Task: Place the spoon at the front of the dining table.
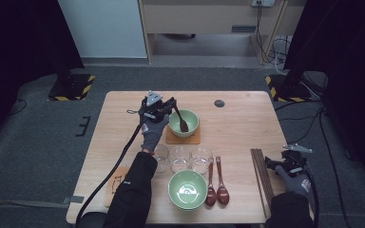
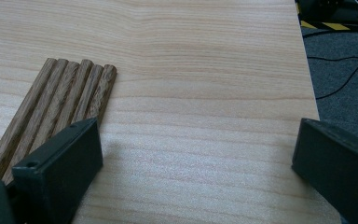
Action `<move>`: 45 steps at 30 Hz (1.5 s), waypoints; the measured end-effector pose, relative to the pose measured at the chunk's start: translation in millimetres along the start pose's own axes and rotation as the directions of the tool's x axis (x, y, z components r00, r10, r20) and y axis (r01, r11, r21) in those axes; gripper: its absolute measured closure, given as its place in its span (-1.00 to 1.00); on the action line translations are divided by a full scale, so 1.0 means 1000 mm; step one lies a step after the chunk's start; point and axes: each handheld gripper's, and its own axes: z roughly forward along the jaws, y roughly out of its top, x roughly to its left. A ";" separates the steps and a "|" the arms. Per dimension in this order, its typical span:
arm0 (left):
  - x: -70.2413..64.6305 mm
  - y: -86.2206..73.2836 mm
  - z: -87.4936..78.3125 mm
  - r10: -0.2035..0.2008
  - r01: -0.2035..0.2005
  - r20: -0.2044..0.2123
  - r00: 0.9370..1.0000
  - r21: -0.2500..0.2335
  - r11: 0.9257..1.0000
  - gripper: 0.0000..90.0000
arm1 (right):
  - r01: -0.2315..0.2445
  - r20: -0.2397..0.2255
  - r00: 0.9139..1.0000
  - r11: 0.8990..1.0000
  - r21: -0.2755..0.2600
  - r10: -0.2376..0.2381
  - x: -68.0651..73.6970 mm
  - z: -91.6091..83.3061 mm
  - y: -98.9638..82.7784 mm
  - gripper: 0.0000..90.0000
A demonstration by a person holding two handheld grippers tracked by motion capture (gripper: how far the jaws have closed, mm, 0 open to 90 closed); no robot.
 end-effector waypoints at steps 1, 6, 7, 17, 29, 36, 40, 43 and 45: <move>0.002 0.000 -0.001 0.000 0.000 -0.002 1.000 0.003 1.000 0.78 | 0.000 0.000 1.000 1.000 0.000 0.000 0.000 0.000 0.000 -0.97; 0.003 -0.002 -0.003 0.008 -0.008 -0.009 1.000 0.006 1.000 0.76 | -0.002 0.007 1.000 1.000 0.002 0.002 0.000 0.000 0.000 -0.99; 0.004 -0.003 -0.004 0.007 -0.007 -0.011 1.000 0.007 1.000 0.75 | -0.002 0.007 1.000 1.000 0.002 0.002 0.000 0.000 0.000 -0.99; 0.013 -0.009 -0.012 0.019 -0.018 -0.030 0.999 0.033 0.999 0.68 | -0.003 0.007 1.000 1.000 0.003 0.003 0.000 0.000 0.000 -0.99; 0.019 -0.018 -0.021 0.034 -0.030 -0.047 0.998 0.094 0.995 0.54 | -0.004 0.009 1.000 1.000 0.003 0.004 0.000 0.001 0.000 -0.99; 0.024 -0.027 -0.023 0.045 -0.039 -0.046 0.998 0.132 0.990 0.41 | -0.007 0.012 1.000 1.000 0.003 0.007 0.001 0.001 0.001 -0.99; 0.026 -0.032 -0.024 0.060 -0.052 -0.048 0.997 0.152 0.987 0.36 | -0.009 0.013 1.000 1.000 0.002 0.009 0.001 0.001 0.001 -0.99; 0.027 -0.035 -0.024 0.064 -0.055 -0.047 0.997 0.169 0.984 0.28 | -0.011 0.014 1.000 1.000 0.002 0.011 0.001 0.001 0.001 -0.98; 0.028 -0.037 -0.024 0.062 -0.054 -0.044 0.997 0.174 0.983 0.25 | -0.015 0.018 1.000 1.000 -0.001 0.015 0.001 0.000 0.000 -0.95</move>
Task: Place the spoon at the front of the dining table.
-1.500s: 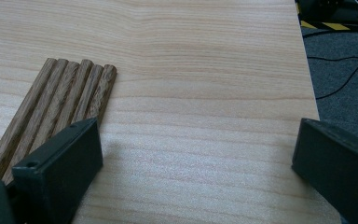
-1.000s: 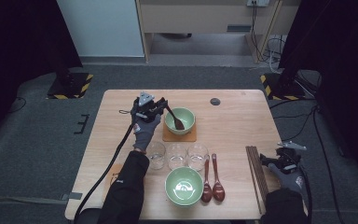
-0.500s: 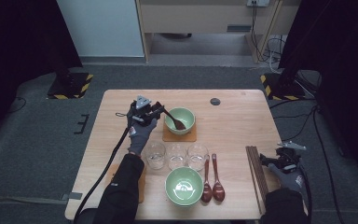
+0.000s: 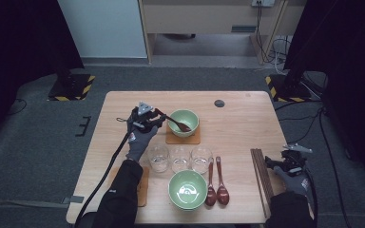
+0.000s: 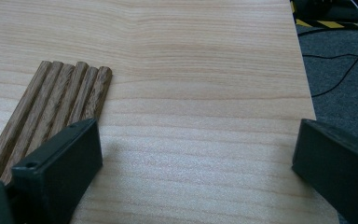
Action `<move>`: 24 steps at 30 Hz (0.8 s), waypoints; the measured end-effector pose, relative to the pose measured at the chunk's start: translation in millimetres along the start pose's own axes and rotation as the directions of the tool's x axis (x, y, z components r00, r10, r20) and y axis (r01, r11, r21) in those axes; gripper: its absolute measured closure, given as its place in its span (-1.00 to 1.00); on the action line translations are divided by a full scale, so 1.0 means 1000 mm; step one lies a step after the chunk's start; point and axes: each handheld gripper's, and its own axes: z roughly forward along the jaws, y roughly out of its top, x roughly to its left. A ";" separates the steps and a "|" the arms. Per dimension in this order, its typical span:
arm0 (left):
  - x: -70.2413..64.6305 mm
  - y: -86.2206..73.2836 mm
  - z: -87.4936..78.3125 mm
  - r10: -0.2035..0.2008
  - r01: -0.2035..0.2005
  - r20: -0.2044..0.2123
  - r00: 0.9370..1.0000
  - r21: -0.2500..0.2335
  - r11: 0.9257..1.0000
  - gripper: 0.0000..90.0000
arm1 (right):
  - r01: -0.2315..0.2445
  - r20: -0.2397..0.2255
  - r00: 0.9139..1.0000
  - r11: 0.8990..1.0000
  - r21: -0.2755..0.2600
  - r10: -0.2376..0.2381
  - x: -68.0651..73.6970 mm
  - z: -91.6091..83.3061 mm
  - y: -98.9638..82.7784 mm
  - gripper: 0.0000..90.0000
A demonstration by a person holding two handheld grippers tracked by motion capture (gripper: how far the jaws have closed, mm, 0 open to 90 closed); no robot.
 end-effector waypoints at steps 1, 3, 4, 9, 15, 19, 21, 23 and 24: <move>0.000 -0.001 0.000 0.002 -0.002 0.001 1.000 0.003 1.000 0.24 | -0.001 0.002 1.000 1.000 -0.003 0.001 0.000 0.000 0.000 -0.94; 0.001 -0.003 0.000 0.001 -0.001 0.004 1.000 0.008 1.000 0.22 | -0.001 0.001 1.000 1.000 -0.008 0.001 0.000 -0.001 0.000 -0.90; 0.001 -0.004 -0.001 0.002 -0.002 0.005 1.000 0.010 1.000 0.21 | -0.002 0.002 1.000 1.000 -0.010 0.002 0.000 -0.001 0.000 -0.88; 0.001 -0.006 -0.001 0.021 -0.021 0.010 1.000 0.037 0.999 0.13 | -0.009 0.010 1.000 1.000 -0.011 0.009 0.000 -0.002 0.000 -0.84; -0.003 -0.007 -0.002 0.047 -0.048 0.023 0.999 0.063 0.997 -0.02 | -0.026 0.028 0.999 0.999 -0.035 0.027 -0.001 -0.007 0.002 -0.83; -0.004 -0.009 -0.005 0.061 -0.062 0.026 0.998 0.076 0.995 -0.11 | -0.038 0.034 0.999 0.998 -0.056 0.040 -0.001 -0.011 0.003 -0.83; -0.003 -0.010 -0.006 0.060 -0.062 0.025 0.998 0.085 0.994 -0.15 | -0.045 0.037 0.998 0.997 -0.066 0.048 -0.001 -0.013 0.004 -0.84; -0.001 -0.012 -0.008 0.061 -0.063 0.026 0.998 0.088 0.994 -0.17 | -0.045 0.041 0.998 0.996 -0.073 0.048 -0.001 -0.014 0.005 -0.83; -0.001 -0.012 -0.009 0.058 -0.060 0.024 0.998 0.090 0.994 -0.17 | -0.044 0.044 0.998 0.996 -0.077 0.048 0.000 -0.015 0.005 -0.83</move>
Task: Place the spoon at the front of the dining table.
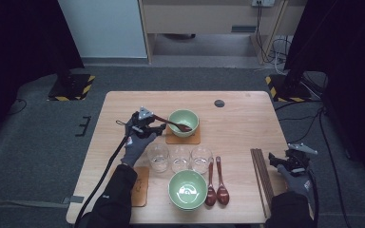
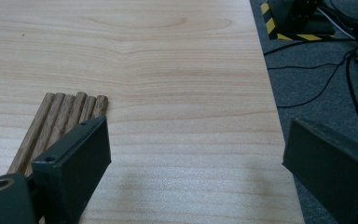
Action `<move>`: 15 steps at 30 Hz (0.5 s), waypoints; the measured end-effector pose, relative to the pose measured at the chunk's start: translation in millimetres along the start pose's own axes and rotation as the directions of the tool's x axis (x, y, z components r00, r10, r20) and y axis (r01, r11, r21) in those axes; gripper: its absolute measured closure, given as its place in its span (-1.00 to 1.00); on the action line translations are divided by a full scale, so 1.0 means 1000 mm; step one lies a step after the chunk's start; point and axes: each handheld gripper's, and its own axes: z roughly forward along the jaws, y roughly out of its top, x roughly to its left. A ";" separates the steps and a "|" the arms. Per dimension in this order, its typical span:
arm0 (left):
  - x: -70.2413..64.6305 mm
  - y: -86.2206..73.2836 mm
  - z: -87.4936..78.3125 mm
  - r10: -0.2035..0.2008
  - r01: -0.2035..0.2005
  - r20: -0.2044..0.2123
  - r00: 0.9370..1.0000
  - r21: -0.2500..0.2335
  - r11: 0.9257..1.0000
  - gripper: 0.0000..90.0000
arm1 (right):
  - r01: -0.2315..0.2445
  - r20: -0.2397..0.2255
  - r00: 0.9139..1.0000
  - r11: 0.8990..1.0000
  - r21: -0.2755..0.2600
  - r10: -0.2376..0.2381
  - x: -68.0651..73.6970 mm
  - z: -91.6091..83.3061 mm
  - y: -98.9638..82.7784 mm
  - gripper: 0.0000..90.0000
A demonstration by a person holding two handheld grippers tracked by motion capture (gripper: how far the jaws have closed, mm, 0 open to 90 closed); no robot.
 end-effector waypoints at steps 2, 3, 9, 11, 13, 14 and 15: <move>0.001 -0.001 -0.002 0.002 -0.002 -0.001 1.000 -0.001 1.000 -0.20 | -0.001 0.001 1.000 1.000 -0.007 0.001 0.001 -0.002 0.001 -0.83; 0.002 -0.002 -0.003 0.003 -0.003 -0.003 1.000 -0.003 1.000 -0.21 | -0.001 0.003 1.000 1.000 -0.010 0.002 0.001 -0.003 0.002 -0.83; 0.004 -0.008 -0.018 0.007 -0.007 -0.010 1.000 -0.005 1.000 -0.28 | 0.000 0.016 1.000 0.999 -0.033 0.001 0.002 -0.009 0.005 -0.83; 0.006 -0.011 -0.024 0.003 -0.003 -0.014 1.000 -0.011 1.000 -0.31 | 0.003 0.018 1.000 0.999 -0.038 -0.002 0.003 -0.011 0.006 -0.83; 0.008 -0.014 -0.032 -0.002 0.001 -0.020 1.000 -0.019 1.000 -0.33 | 0.009 0.021 1.000 0.999 -0.047 -0.008 0.005 -0.014 0.007 -0.84; 0.009 -0.016 -0.037 -0.010 0.010 -0.025 1.000 -0.028 1.000 -0.34 | 0.011 0.023 1.000 0.999 -0.049 -0.010 0.006 -0.015 0.008 -0.84; 0.011 -0.018 -0.042 -0.017 0.016 -0.033 0.999 -0.034 0.999 -0.36 | 0.014 0.024 1.000 0.999 -0.053 -0.013 0.007 -0.017 0.009 -0.84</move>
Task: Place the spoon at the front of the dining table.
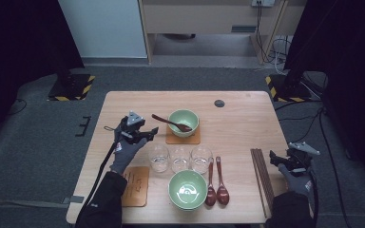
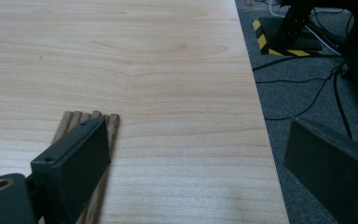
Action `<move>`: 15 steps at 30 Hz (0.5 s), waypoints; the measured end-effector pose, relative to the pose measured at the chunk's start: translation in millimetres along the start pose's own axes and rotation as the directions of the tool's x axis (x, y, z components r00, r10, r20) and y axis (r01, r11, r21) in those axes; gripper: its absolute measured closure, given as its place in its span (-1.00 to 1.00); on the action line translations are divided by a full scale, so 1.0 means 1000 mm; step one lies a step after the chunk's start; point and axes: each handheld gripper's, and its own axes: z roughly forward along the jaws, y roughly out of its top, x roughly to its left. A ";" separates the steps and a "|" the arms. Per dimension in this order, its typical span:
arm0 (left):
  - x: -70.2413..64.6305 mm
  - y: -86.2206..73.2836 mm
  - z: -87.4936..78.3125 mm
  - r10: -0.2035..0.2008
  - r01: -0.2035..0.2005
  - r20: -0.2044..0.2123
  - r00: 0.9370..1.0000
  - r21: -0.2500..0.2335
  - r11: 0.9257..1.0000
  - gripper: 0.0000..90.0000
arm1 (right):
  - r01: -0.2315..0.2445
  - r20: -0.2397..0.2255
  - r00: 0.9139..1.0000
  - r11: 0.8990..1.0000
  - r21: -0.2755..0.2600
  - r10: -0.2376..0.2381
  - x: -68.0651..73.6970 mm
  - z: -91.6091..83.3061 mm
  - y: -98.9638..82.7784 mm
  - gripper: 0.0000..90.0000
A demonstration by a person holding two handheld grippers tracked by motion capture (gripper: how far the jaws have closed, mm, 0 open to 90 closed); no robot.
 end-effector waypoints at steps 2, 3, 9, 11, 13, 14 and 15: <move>0.004 -0.005 -0.010 -0.014 0.014 -0.023 1.000 -0.007 1.000 -0.40 | 0.010 0.001 1.000 1.000 -0.010 -0.010 0.002 -0.003 0.002 -0.85; 0.007 -0.008 -0.016 -0.019 0.018 -0.034 0.999 -0.007 1.000 -0.41 | 0.011 0.001 1.000 1.000 -0.014 -0.011 0.003 -0.004 0.003 -0.84; 0.024 -0.032 -0.042 -0.049 0.050 -0.106 0.993 0.005 0.999 -0.45 | 0.021 0.000 1.000 1.000 -0.019 -0.021 0.008 -0.006 0.006 -0.85; 0.031 -0.040 -0.049 -0.065 0.068 -0.134 0.989 0.016 0.998 -0.46 | 0.029 0.002 1.000 0.999 -0.018 -0.029 0.009 -0.007 0.006 -0.85; 0.038 -0.049 -0.054 -0.078 0.085 -0.167 0.983 0.037 0.996 -0.48 | 0.033 0.003 0.999 0.999 -0.019 -0.033 0.010 -0.008 0.007 -0.85; 0.042 -0.053 -0.056 -0.077 0.088 -0.187 0.979 0.049 0.995 -0.48 | 0.033 0.004 0.999 0.999 -0.019 -0.033 0.010 -0.009 0.008 -0.85; 0.046 -0.058 -0.057 -0.085 0.101 -0.205 0.975 0.067 0.993 -0.49 | 0.039 0.004 0.999 0.999 -0.022 -0.039 0.011 -0.009 0.008 -0.85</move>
